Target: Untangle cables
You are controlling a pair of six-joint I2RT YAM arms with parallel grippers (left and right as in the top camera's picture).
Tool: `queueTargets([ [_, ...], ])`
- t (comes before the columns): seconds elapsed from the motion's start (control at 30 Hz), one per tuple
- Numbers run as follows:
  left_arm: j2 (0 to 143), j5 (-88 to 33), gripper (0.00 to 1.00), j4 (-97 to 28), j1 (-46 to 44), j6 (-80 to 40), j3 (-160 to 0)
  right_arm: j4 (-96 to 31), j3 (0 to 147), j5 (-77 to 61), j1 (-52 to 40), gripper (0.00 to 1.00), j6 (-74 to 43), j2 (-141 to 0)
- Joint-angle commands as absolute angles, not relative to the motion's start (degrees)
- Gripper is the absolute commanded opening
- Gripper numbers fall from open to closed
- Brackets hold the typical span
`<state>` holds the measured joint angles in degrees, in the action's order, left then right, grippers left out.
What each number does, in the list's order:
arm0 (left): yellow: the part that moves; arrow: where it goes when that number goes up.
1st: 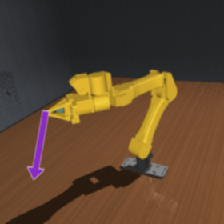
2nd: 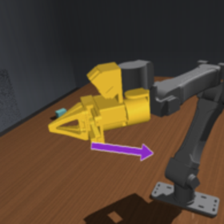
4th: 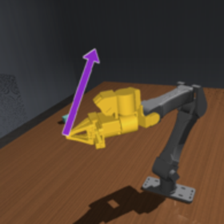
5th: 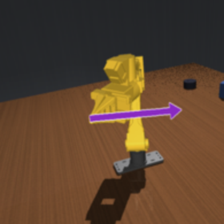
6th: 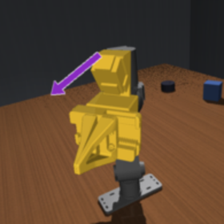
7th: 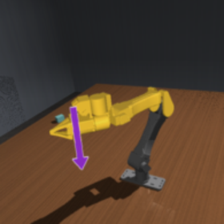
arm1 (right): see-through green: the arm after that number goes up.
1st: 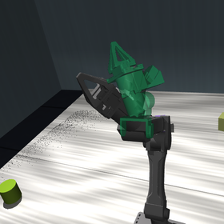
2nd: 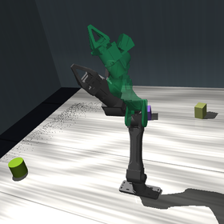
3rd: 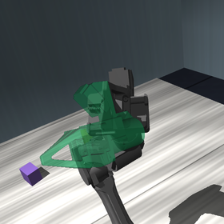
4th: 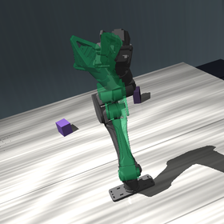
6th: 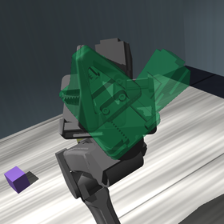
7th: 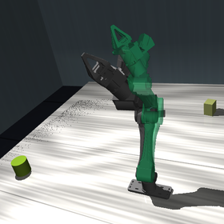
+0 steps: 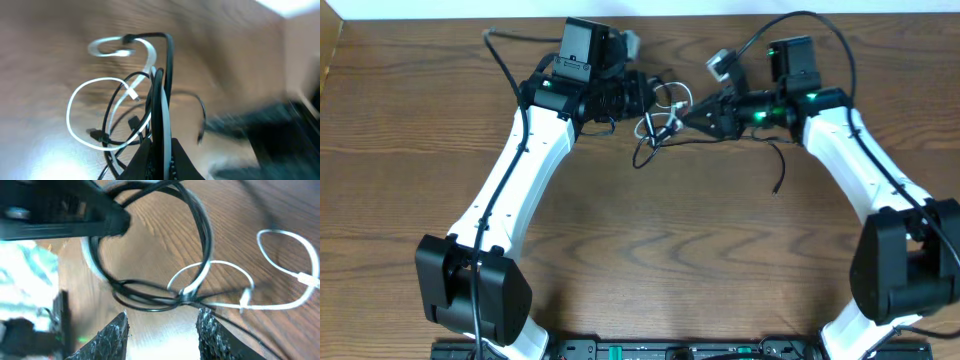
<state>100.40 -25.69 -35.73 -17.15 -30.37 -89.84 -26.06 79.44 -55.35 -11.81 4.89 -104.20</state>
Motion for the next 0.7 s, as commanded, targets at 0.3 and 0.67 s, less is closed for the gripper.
queueTargets([
  [0.3,99.61,-8.03,0.08,-35.51,-17.12,-86.11,-90.80,-26.65,79.90,-45.91,-18.20,0.50,-3.86,-98.41],
  [0.67,99.61,-4.49,0.07,-37.08,-17.06,-87.88,-90.80,-27.90,79.81,-17.74,-29.28,0.60,-10.72,-98.61],
])
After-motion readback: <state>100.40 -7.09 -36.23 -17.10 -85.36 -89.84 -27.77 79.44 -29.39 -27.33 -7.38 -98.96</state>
